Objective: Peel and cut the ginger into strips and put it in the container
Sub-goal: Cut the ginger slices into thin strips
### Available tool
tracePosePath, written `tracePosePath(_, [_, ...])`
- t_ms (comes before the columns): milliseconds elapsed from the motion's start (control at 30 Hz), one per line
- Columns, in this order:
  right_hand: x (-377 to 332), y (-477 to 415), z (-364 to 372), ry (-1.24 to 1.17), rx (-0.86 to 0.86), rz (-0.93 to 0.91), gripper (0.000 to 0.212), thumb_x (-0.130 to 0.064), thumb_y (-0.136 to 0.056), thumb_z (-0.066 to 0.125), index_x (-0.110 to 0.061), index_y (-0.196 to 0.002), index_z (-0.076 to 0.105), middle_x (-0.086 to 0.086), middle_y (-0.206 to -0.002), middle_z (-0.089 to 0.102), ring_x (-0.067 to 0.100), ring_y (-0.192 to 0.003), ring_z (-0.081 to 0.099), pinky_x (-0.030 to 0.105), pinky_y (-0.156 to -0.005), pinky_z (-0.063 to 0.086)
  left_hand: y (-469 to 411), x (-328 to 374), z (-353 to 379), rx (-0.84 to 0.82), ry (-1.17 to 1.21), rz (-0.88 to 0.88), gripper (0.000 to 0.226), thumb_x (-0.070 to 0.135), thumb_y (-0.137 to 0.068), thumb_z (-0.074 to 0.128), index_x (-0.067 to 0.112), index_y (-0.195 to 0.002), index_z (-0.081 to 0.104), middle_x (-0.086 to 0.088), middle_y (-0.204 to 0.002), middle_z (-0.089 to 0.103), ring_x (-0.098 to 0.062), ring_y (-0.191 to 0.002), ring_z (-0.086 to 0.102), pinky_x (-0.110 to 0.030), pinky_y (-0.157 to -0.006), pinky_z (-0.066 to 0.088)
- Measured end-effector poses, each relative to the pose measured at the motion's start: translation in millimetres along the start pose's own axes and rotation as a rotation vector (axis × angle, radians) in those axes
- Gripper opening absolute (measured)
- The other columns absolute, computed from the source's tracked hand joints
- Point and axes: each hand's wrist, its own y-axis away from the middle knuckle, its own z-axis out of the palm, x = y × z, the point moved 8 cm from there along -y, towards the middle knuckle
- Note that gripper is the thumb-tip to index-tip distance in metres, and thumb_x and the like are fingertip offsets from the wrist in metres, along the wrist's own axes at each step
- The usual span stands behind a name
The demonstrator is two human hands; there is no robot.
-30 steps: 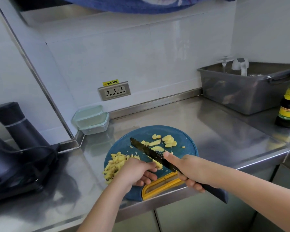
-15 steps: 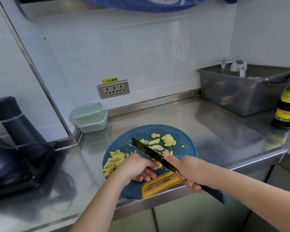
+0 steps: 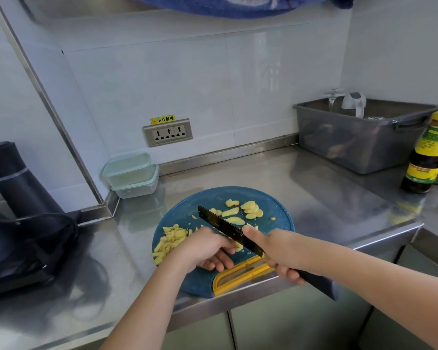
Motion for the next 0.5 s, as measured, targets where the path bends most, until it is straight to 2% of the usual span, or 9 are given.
tracePosePath(133, [0,3,5,-0.003,-0.053,-0.004,0.079,-0.080,-0.082,0.008,-0.009,-0.061,0.036,0.005,-0.053,0.039,0.020,-0.053,0.041,0.028,-0.059,0.038,0,-1,0,-0.002,0.004,0.004,0.020,0.026,-0.093,0.057,0.008,-0.089,0.065,-0.002,-0.061,0.068,-0.008,-0.044,0.053,-0.016,-0.042,0.038])
tracePosePath(300, [11,4,-5,-0.311,-0.019,-0.175,0.069,-0.081,-0.082,0.028,-0.018,-0.054,0.036,-0.003,-0.045,0.035,0.011,-0.036,0.033,0.022,-0.042,0.033,1,-3,-1,0.016,0.019,0.005,0.022,0.027,-0.093,0.057,0.007,-0.090,0.066,-0.003,-0.063,0.069,-0.008,-0.044,0.054,-0.016,-0.042,0.039])
tracePosePath(500, [13,9,-14,-0.396,-0.018,-0.244,0.068,-0.082,-0.081,0.031,-0.019,-0.053,0.039,-0.003,-0.047,0.039,0.011,-0.037,0.033,0.020,-0.039,0.032,4,-2,-2,0.025,0.050,-0.002,0.026,0.027,-0.094,0.057,0.003,-0.098,0.066,-0.006,-0.065,0.069,-0.009,-0.045,0.056,-0.016,-0.043,0.042])
